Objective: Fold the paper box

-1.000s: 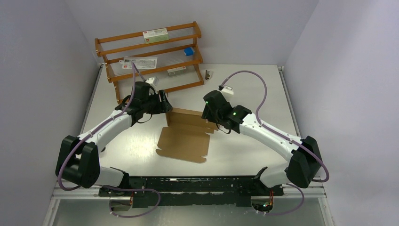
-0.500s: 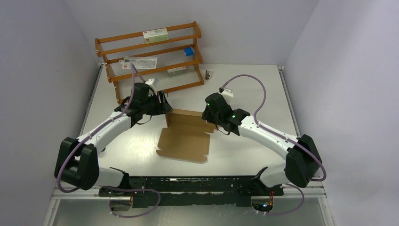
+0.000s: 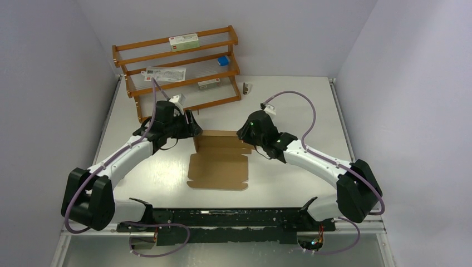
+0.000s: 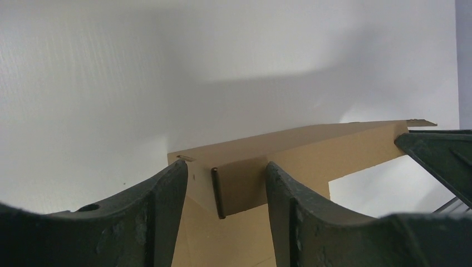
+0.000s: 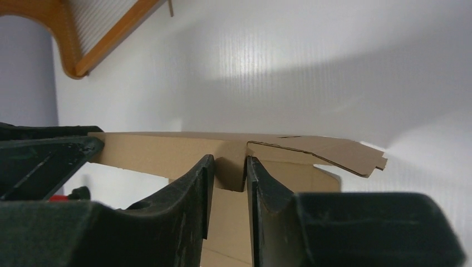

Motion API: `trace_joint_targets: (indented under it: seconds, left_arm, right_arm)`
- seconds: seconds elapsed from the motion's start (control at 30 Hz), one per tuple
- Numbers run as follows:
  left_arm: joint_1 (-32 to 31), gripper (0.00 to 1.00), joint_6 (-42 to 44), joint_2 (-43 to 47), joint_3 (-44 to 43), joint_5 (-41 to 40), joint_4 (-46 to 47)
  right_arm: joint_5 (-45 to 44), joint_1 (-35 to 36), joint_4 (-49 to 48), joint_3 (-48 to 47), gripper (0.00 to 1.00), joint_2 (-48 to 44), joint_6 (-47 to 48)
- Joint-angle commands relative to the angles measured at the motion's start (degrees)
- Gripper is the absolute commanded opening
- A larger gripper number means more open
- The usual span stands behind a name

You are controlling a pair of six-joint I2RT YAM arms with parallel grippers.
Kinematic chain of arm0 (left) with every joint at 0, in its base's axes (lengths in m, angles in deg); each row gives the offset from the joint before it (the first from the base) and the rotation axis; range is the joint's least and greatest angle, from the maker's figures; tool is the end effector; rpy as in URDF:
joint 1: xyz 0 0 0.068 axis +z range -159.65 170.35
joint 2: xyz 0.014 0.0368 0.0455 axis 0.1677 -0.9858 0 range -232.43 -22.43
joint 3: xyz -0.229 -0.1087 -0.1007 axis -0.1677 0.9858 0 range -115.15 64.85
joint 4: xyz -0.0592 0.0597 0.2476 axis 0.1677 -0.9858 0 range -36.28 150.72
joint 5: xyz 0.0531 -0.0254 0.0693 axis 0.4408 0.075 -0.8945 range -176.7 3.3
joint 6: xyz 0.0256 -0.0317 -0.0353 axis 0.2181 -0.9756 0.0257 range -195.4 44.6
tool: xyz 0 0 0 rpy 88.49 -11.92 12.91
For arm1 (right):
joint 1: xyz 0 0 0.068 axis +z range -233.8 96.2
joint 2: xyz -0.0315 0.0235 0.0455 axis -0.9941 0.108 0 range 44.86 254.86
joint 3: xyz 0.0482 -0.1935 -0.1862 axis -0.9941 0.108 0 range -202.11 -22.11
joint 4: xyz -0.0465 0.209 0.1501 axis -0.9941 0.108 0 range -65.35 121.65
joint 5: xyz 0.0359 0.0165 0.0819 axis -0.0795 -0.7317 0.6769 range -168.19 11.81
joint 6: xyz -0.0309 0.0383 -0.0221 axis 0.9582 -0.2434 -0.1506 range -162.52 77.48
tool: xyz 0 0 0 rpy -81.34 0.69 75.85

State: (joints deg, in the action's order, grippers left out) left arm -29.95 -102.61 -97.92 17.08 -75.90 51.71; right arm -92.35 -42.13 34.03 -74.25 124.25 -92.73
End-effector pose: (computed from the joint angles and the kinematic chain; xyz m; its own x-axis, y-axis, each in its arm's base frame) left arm 0.2660 -0.1055 0.2430 -0.7190 -0.2129 -0.6616 0.1718 0.8679 -0.4661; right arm 0.2327 0.1954 0.2494 -0.6680 0.4029 -0.6256 0.0237 0.8518 0.5233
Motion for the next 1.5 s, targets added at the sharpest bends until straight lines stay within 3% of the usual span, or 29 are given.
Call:
trace_joint_targets:
  seconds: [0.0,0.27,0.53,0.7,0.9,1.3,1.47]
  left_arm:
    - [0.43,0.58,-1.45,1.85,2.08,1.6,-0.36]
    - [0.43,0.57,-2.79,4.36,3.2,-4.18,-2.33]
    - [0.43,0.58,-3.77,4.47,2.45,-6.9,-4.21]
    - [0.43,0.58,-4.73,4.07,2.09,-7.05,-4.26]
    - [0.43,0.59,-4.96,3.1,1.43,-7.04,-4.8]
    - [0.43,0.59,-6.5,0.09,0.08,-6.42,-6.51]
    - [0.43,0.6,-4.42,-1.14,-1.44,-8.05,-6.7]
  right_arm:
    - [5.44,-0.47,-8.24,1.63,0.28,-1.08,-0.24]
    - [7.45,-1.81,-12.77,0.88,0.26,1.0,2.28]
    - [8.16,-6.95,-9.57,0.22,0.43,-2.53,10.62]
    - [7.06,-9.14,-7.78,5.89,0.49,-8.06,13.29]
    - [6.71,-9.58,-12.88,14.92,0.53,-10.19,10.19]
    - [8.83,-9.14,-27.83,22.07,0.55,1.02,4.59]
    - [5.58,-8.8,-31.12,21.44,0.55,4.44,8.73]
